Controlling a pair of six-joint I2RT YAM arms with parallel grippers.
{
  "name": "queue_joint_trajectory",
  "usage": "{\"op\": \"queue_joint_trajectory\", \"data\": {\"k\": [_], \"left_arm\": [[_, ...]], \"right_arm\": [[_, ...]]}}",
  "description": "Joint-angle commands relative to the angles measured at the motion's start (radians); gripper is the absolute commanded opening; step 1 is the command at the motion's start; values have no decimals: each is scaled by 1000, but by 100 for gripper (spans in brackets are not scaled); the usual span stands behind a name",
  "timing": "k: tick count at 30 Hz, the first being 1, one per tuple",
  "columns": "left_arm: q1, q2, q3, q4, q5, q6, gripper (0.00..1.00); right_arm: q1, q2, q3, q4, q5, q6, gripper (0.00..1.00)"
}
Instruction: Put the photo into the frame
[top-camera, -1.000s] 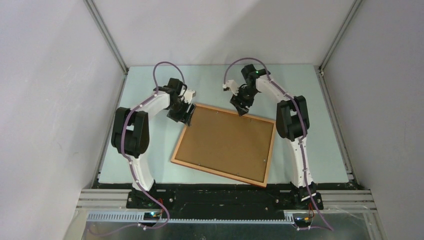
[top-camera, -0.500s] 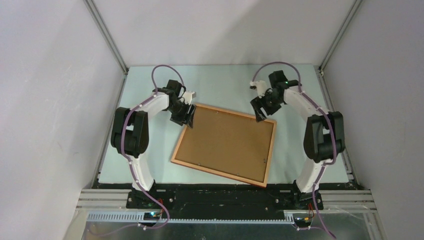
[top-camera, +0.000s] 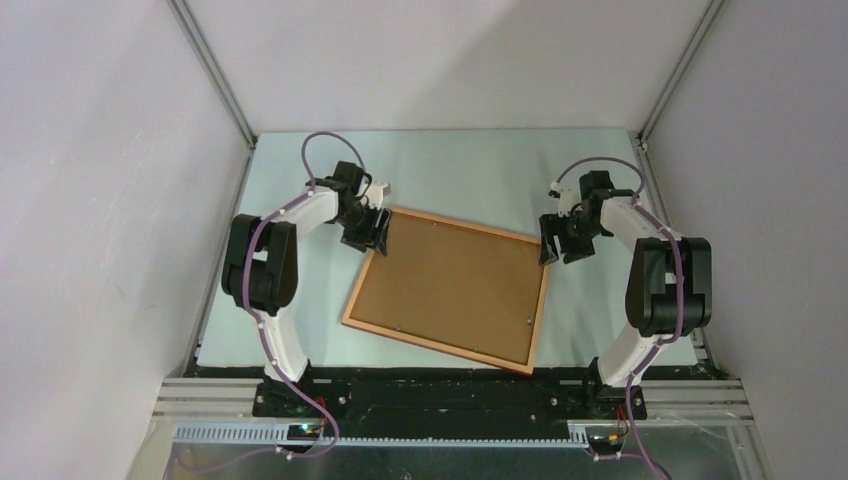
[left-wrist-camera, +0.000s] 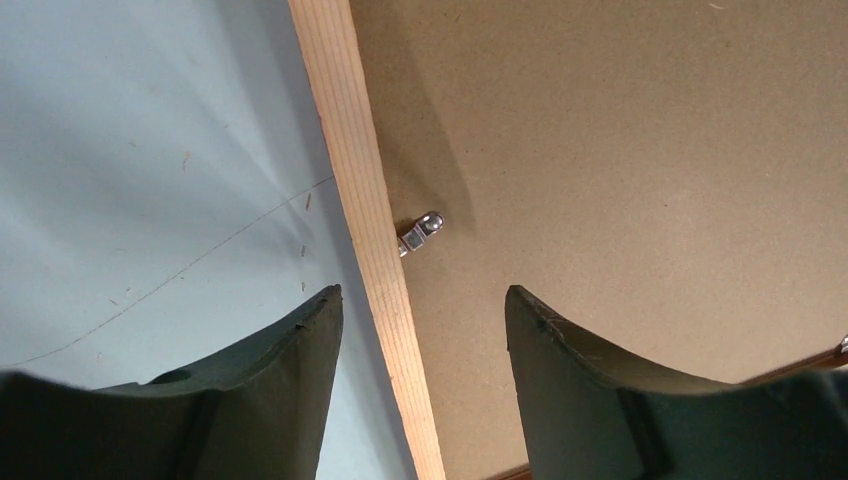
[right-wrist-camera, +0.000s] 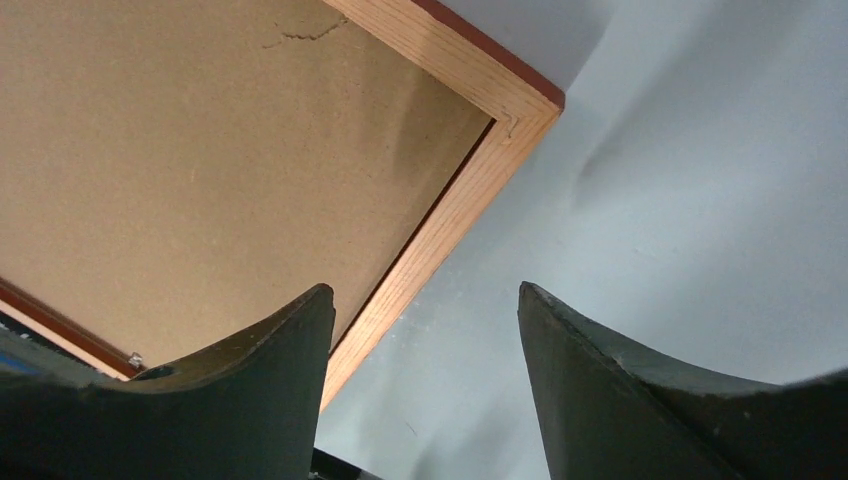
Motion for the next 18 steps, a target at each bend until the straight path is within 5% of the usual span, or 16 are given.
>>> {"op": "queue_joint_trajectory", "data": {"k": [1,18], "left_arm": [[4,-20,-11,33,-15,-20,66],[4,-45,-38,50,-9,-35,66]], "right_arm": [[-29,9,-10,39,-66,58,70],[-16,108,-13,82,-13,87,47]]}}
